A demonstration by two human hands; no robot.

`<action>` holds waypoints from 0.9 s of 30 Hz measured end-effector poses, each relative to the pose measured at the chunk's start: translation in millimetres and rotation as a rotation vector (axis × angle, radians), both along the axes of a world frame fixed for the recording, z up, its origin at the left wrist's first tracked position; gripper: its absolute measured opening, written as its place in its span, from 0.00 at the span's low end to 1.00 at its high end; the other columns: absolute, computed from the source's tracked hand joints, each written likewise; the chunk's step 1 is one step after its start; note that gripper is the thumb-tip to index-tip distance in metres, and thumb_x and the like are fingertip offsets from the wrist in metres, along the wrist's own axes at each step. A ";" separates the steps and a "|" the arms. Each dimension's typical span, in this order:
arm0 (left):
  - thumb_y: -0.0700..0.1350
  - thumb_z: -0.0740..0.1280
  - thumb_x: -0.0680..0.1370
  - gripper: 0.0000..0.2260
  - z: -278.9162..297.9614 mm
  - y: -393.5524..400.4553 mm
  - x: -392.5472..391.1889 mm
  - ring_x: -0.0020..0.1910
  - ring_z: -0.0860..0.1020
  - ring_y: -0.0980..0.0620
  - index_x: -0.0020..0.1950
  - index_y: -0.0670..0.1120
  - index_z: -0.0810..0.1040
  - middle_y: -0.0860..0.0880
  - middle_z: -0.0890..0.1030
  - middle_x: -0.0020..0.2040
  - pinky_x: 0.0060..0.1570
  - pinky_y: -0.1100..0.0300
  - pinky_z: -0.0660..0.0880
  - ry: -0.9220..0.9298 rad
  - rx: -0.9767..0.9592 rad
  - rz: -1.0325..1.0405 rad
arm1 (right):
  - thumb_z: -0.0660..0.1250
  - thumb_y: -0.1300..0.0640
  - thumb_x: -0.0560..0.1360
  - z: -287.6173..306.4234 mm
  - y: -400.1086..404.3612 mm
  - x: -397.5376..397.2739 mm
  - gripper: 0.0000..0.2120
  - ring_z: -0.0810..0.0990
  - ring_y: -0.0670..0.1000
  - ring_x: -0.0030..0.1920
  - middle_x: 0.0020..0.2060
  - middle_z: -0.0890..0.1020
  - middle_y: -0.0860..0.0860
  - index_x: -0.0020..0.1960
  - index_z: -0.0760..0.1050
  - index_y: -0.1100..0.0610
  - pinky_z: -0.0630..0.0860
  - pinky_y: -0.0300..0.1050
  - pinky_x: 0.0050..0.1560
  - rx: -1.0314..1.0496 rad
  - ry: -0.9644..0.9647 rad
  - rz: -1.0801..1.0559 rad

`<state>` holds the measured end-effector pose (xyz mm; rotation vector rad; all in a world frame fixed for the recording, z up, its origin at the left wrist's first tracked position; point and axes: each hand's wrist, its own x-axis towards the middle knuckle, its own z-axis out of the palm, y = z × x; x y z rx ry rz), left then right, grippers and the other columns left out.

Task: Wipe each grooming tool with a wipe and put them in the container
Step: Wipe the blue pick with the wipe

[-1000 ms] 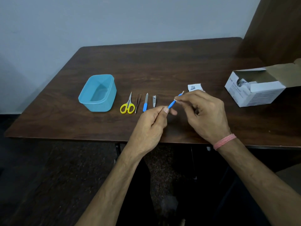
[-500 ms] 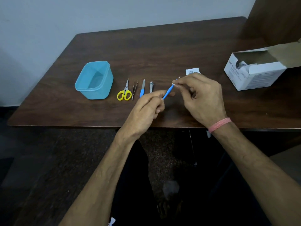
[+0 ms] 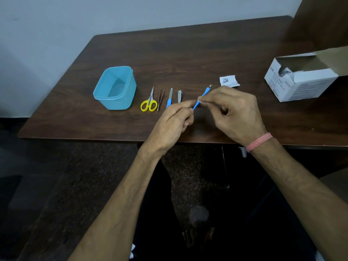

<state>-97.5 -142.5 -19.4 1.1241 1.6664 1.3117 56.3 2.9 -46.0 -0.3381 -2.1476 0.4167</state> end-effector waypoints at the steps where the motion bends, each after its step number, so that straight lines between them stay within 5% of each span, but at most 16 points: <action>1: 0.35 0.53 0.90 0.20 -0.2 0.1 0.1 0.27 0.59 0.60 0.65 0.47 0.84 0.50 0.64 0.34 0.26 0.70 0.58 -0.005 0.003 0.002 | 0.73 0.61 0.84 0.9 -2.1 1.9 0.08 0.82 0.36 0.46 0.53 0.89 0.48 0.58 0.90 0.54 0.82 0.43 0.46 0.014 -0.014 0.026; 6: 0.36 0.54 0.90 0.19 0.3 -0.2 0.7 0.27 0.60 0.60 0.67 0.46 0.84 0.50 0.63 0.34 0.27 0.70 0.58 0.024 0.008 0.008 | 0.74 0.62 0.83 5.5 -1.0 -0.4 0.08 0.77 0.28 0.46 0.52 0.89 0.47 0.58 0.90 0.55 0.79 0.40 0.47 -0.007 0.029 -0.030; 11: 0.36 0.53 0.90 0.20 -1.0 -1.4 0.6 0.27 0.63 0.59 0.67 0.44 0.84 0.50 0.66 0.34 0.28 0.70 0.60 0.034 -0.005 0.033 | 0.69 0.59 0.86 5.0 -9.7 2.1 0.10 0.89 0.51 0.49 0.55 0.89 0.47 0.59 0.90 0.54 0.85 0.55 0.44 0.091 -0.033 0.029; 27: 0.58 0.50 0.84 0.29 -1.9 0.7 -2.0 0.26 0.61 0.55 0.68 0.45 0.84 0.42 0.83 0.40 0.24 0.66 0.60 -0.185 -0.031 0.025 | 0.67 0.65 0.84 9.4 -15.5 2.5 0.13 0.88 0.57 0.50 0.56 0.89 0.49 0.59 0.88 0.55 0.85 0.57 0.42 0.267 -0.140 0.095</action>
